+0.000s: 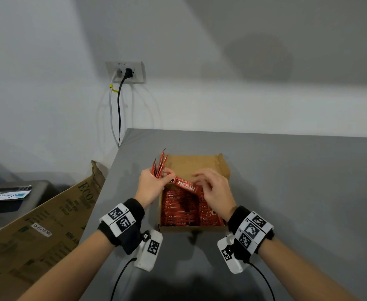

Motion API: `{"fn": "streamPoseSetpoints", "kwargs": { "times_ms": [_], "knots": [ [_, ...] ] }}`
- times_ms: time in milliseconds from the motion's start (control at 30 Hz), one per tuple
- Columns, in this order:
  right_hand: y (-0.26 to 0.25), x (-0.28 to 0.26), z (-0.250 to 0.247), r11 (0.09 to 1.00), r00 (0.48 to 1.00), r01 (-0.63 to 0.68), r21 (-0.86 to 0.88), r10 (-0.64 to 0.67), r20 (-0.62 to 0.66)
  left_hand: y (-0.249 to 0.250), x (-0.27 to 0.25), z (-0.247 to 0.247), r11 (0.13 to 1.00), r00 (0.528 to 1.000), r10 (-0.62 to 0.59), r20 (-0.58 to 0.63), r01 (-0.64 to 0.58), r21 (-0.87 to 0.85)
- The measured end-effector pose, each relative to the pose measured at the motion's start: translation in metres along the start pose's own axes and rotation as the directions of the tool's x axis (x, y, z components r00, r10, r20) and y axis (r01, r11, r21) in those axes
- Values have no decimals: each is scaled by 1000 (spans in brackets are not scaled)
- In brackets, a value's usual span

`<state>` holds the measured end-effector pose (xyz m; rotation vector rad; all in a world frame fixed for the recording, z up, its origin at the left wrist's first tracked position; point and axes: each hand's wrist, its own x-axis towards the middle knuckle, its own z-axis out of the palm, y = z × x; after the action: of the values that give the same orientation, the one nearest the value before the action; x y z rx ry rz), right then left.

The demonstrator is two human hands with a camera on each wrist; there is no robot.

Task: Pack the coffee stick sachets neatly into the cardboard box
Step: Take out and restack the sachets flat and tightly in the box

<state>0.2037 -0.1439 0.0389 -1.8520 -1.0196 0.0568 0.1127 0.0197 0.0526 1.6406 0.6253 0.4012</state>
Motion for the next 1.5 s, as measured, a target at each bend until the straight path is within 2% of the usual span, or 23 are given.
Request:
{"fn": "streamPoseSetpoints", "kwargs": {
  "times_ms": [67,167,233,367,433,500,633,700,767,800,833,900,967,1033,1067,1100,1167,1200,1267,1333,1367,1433,1500],
  "knots": [
    [2,1,-3,997,997,-73,-29,71,-41,-3,0,-2,1000,999,13,-45,-13,-4],
    [-3,-1,-4,990,990,-133,-54,136,40,-6,-4,0,1000,999,15,-52,-14,15],
    [-6,-1,-2,987,989,-114,-115,124,83,-4,-8,1,1000,999,23,-34,-23,8],
    [-5,-3,-6,979,966,-143,-144,170,194,-1,-14,-15,999,983,8,183,-15,38],
    [-5,-6,-6,974,937,-199,-110,222,268,-3,-17,-24,997,973,-10,231,-10,83],
    [-5,-8,-3,974,933,-209,-83,224,282,-5,-17,-30,991,968,-24,250,-9,132],
    [-11,-3,-1,994,959,-60,-93,83,272,-4,-18,-25,960,925,-54,376,-56,274],
    [-17,-1,2,999,980,-22,-42,30,199,-5,-18,-16,941,946,-17,322,-94,325],
    [-19,0,5,994,992,-101,42,97,83,-4,-17,-7,964,988,42,149,-80,255],
    [-20,1,6,988,987,-146,53,142,76,-4,-17,-4,983,995,45,87,-59,172],
    [-21,0,7,986,981,-166,21,163,107,-3,-17,0,995,997,31,71,-37,92],
    [-19,-4,12,992,977,-92,-82,106,185,-3,-19,7,1000,993,10,114,-12,12],
    [-17,-7,15,996,986,-25,-85,38,161,-6,-21,9,1000,989,-14,148,11,25],
    [-14,-8,13,996,993,-28,-79,36,111,-9,-20,5,997,986,-35,162,25,67],
    [-12,-8,11,994,989,-40,-98,53,135,-9,-19,1,998,989,-36,145,27,62],
    [-11,-9,8,990,972,-58,-125,85,218,-9,-16,-5,999,994,-31,109,26,46],
    [-11,-12,7,975,886,-95,-202,176,430,-5,-15,-16,999,998,-24,50,22,28],
    [-12,-14,9,968,854,-102,-228,203,479,-4,-14,-20,999,998,-24,55,22,37],
    [-15,-16,14,970,854,-108,-217,202,480,-6,-16,-25,994,997,2,82,-11,109],
    [-19,-14,17,976,867,-94,-196,177,466,-11,-17,-28,960,990,31,137,-68,270],
    [-21,-13,18,977,869,-80,-198,166,467,-12,-18,-29,915,977,15,212,-99,391],
    [-23,-10,16,969,874,-46,-242,156,461,-14,-20,-31,786,919,-86,385,-175,593],
    [-23,-9,13,968,865,-69,-241,178,468,-18,-22,-31,679,883,-146,445,-238,694]
  ]
}}
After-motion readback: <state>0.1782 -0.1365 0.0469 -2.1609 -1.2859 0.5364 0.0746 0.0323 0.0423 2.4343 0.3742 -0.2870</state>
